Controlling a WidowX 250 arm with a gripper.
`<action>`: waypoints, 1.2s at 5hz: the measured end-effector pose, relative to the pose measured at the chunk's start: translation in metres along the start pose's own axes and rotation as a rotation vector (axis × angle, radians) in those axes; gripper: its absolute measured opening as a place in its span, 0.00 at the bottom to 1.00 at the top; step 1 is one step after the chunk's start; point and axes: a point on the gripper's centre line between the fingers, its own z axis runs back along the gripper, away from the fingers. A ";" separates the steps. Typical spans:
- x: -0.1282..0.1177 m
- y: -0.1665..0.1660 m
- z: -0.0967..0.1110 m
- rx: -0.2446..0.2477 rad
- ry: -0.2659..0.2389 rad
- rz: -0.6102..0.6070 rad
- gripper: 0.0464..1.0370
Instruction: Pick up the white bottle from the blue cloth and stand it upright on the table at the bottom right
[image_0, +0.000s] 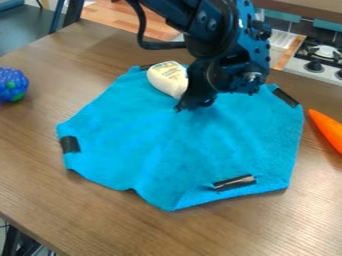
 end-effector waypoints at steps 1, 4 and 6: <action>-0.001 0.001 0.000 0.009 0.007 0.005 0.24; 0.020 -0.006 0.016 0.080 0.077 0.103 0.24; 0.032 -0.012 0.023 0.146 0.174 0.129 0.24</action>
